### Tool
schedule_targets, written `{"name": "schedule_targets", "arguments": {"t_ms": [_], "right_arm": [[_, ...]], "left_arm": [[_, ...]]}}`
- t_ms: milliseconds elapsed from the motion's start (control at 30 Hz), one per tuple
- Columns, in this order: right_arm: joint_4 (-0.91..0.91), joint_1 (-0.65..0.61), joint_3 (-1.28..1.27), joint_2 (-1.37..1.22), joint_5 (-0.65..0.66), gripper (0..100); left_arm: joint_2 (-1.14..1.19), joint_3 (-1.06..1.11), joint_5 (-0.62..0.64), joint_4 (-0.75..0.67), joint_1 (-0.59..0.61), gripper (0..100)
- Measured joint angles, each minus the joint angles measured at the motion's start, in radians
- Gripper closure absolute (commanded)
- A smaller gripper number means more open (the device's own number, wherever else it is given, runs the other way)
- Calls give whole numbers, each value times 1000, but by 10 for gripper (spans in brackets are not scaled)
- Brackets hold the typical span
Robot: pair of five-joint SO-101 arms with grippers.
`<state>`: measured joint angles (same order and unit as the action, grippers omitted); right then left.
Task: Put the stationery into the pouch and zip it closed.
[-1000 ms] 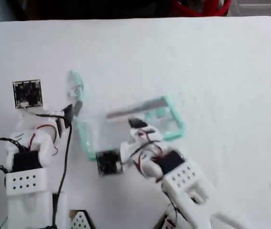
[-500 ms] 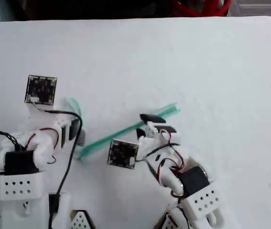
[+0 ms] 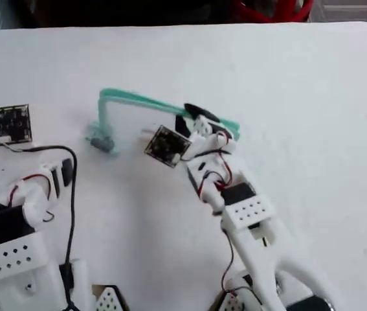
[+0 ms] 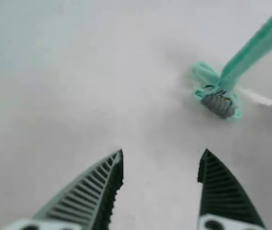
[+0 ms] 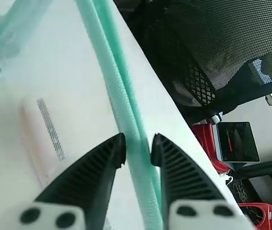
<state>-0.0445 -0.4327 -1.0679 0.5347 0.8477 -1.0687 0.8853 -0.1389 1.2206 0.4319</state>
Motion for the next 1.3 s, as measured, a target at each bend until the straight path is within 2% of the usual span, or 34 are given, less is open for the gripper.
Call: {"name": "schedule_targets", "arguments": {"t_ms": [300, 533, 667, 800, 967, 1100, 1200, 1300], "right_arm": [[14, -3, 3, -46, -8, 769], [57, -2, 2, 186, -133, 773], [37, 11, 2, 212, -141, 860], [-2, 54, 2, 218, -141, 933], [49, 137, 2, 301, -215, 940], [239, 187, 2, 354, -279, 940], [282, 305, 2, 373, -354, 940], [330, 443, 2, 376, -503, 940]], "left_arm": [[0, 43, -5, -37, -152, 745], [0, 153, 31, -150, -178, 746], [0, 155, 41, -203, -183, 747], [0, 155, 117, -364, -183, 747], [0, 155, 164, -608, -183, 747], [0, 157, 118, -626, -242, 747], [0, 140, 127, -644, -213, 747], [0, 92, 147, -643, -161, 745]]}}
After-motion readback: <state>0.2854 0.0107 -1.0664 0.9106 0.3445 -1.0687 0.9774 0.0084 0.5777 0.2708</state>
